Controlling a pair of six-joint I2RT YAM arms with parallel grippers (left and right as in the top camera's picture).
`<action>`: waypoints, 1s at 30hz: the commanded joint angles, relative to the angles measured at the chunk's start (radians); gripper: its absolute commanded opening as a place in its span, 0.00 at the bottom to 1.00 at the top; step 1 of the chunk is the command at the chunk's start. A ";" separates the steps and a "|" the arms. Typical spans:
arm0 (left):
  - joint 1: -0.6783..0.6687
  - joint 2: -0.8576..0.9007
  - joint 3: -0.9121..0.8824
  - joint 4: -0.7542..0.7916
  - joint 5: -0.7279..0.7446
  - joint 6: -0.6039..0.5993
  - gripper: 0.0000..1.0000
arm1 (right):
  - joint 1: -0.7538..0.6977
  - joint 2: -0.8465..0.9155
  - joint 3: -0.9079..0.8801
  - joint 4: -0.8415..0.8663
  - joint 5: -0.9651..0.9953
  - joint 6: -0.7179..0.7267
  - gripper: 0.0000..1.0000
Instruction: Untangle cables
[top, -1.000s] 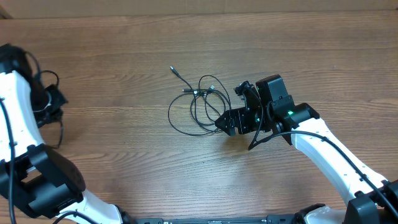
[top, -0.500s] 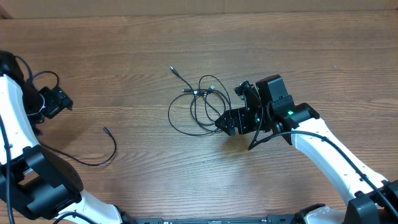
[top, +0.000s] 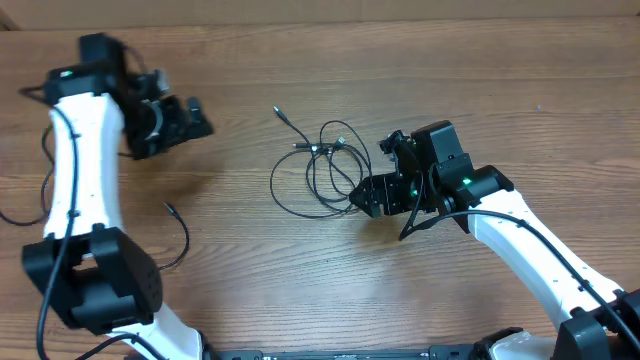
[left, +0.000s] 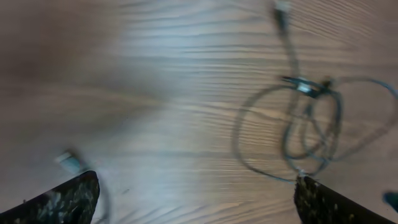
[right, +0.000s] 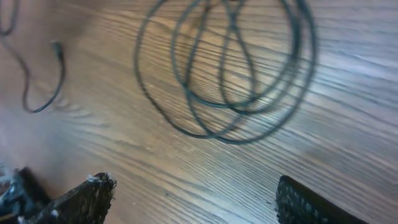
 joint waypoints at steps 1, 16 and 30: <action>-0.118 -0.011 0.019 0.030 0.060 0.038 1.00 | -0.026 0.003 0.002 -0.028 0.171 0.134 0.82; -0.570 0.130 0.015 0.328 0.052 -0.305 1.00 | -0.381 -0.020 0.002 -0.286 0.215 0.232 0.94; -0.726 0.366 0.016 0.597 -0.031 -0.373 0.39 | -0.435 -0.020 0.002 -0.375 0.196 0.228 0.99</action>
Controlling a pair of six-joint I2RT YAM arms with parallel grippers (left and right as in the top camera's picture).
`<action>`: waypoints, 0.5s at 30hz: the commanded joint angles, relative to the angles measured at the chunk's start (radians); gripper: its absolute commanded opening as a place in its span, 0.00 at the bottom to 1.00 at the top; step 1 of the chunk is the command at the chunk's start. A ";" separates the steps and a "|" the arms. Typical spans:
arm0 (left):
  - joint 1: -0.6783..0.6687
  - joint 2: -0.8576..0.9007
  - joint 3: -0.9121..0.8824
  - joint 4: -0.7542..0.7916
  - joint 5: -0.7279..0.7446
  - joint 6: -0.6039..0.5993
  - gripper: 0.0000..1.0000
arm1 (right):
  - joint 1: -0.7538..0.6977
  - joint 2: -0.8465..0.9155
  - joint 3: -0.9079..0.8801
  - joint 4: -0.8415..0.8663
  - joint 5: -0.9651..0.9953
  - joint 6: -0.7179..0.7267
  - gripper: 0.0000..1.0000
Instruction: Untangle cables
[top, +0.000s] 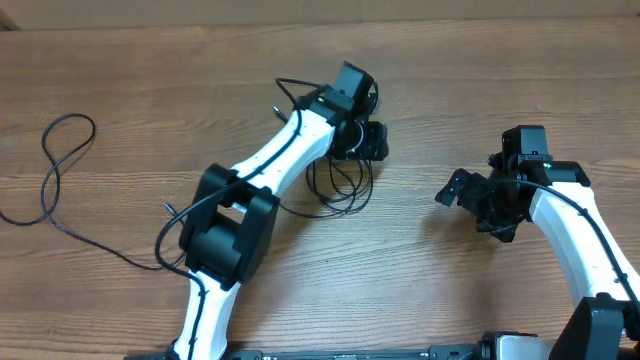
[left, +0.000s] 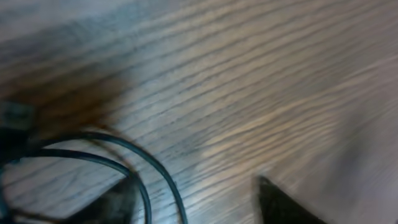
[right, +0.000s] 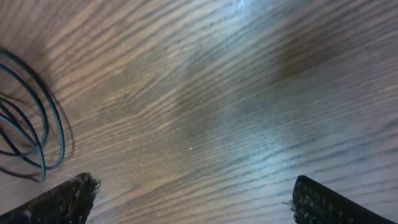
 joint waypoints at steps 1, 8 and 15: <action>0.008 0.002 0.021 0.014 -0.046 -0.013 0.29 | -0.003 -0.019 0.002 -0.007 -0.010 0.000 0.99; 0.064 -0.116 0.159 -0.048 -0.075 0.061 0.04 | -0.003 -0.019 0.002 -0.008 -0.010 0.001 1.00; 0.142 -0.334 0.377 -0.150 -0.117 0.156 0.04 | -0.003 -0.019 0.002 0.000 -0.010 0.001 1.00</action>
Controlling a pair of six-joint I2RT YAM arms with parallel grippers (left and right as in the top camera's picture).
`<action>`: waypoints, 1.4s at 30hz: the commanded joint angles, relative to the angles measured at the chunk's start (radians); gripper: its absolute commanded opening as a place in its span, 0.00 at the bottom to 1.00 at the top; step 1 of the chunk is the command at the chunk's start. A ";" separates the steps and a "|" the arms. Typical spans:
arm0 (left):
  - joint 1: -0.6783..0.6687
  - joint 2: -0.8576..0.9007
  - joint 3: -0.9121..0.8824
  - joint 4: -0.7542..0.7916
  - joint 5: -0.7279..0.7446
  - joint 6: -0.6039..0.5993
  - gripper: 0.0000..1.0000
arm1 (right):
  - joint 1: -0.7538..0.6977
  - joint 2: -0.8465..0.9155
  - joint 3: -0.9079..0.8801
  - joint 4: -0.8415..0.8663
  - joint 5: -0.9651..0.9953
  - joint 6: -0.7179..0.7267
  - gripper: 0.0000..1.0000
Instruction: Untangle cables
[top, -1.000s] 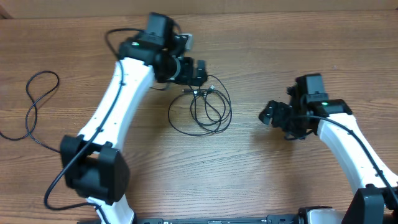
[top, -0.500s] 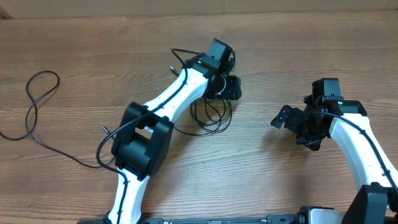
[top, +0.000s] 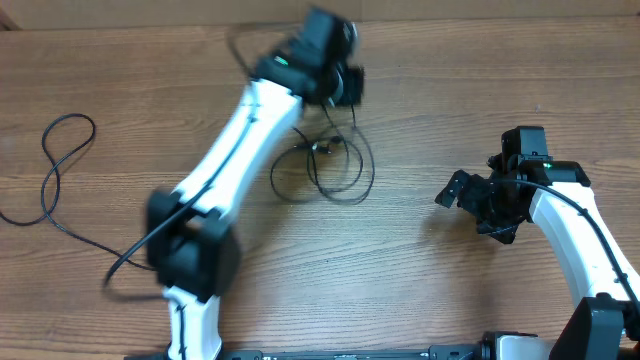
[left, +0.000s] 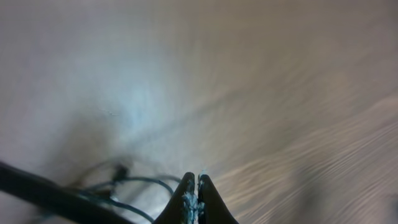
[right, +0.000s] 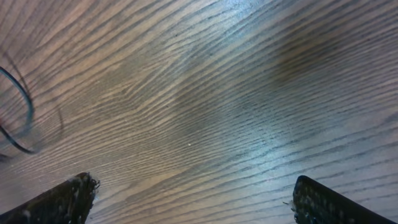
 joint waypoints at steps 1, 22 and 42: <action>0.040 -0.200 0.137 -0.017 -0.027 0.082 0.04 | -0.003 -0.019 0.002 0.012 -0.008 0.000 1.00; 0.240 -0.508 0.232 0.091 0.602 0.097 0.04 | -0.003 -0.019 0.002 0.091 -0.251 -0.084 1.00; 0.232 -0.280 0.230 -0.318 0.148 0.051 0.04 | 0.026 -0.019 0.002 0.151 -0.728 -0.294 1.00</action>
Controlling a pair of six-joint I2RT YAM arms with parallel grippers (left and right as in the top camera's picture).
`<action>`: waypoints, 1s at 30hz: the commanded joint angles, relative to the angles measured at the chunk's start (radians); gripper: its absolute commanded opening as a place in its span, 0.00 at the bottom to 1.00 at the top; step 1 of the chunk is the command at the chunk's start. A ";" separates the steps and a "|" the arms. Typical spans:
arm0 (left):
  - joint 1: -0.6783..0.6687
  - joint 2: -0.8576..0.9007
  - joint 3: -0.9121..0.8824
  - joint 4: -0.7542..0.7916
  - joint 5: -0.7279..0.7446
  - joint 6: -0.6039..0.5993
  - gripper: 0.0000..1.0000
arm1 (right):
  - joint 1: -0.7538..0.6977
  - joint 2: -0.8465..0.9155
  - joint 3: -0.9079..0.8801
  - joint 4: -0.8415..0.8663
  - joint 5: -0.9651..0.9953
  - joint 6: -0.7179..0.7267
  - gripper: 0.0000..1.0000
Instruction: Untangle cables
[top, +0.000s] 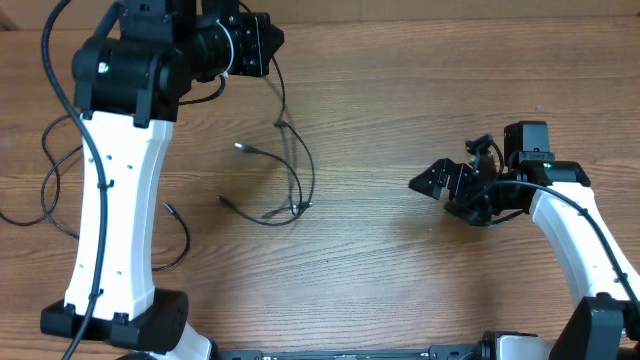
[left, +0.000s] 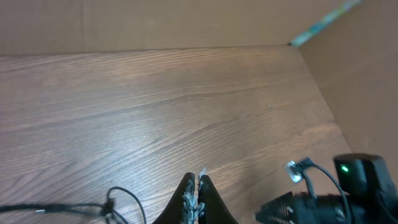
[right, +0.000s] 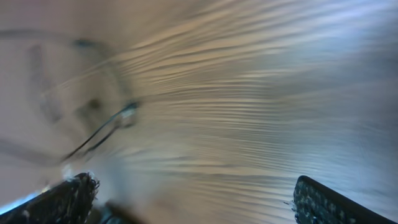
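A thin black cable hangs from my left gripper, which is raised high at the back of the table. The cable's lower bend and its plug ends trail on the wood. In the left wrist view the left gripper has its fingers pressed together, and a stretch of the cable runs off below left. My right gripper is open and low over the table, to the right of the cable. In the blurred right wrist view, the right gripper holds nothing and the cable lies far ahead.
A second black cable lies in loose loops at the table's left side, partly behind the left arm. A cardboard wall stands along the back edge. The right arm shows in the left wrist view.
My left gripper has risen and moved left with the cable. The coil that lay on the table now hangs open as one long strand. The right gripper has moved slightly left.
My left gripper was open at the far left, and the right one was open beside the coiled cable. Then the left gripper was at the coil's far side and the right one had drawn back. The left gripper then shut on the cable, and now holds it raised and uncoiled.
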 joint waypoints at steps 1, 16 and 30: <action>-0.007 0.002 0.005 0.023 -0.013 -0.066 0.04 | 0.037 -0.019 0.002 0.048 -0.286 -0.109 1.00; -0.102 0.002 0.005 0.152 0.193 -0.053 0.04 | 0.401 -0.019 0.002 0.347 -0.197 -0.046 0.97; -0.147 0.002 0.005 0.169 0.193 -0.054 0.04 | 0.617 -0.018 0.002 0.587 0.189 0.156 0.94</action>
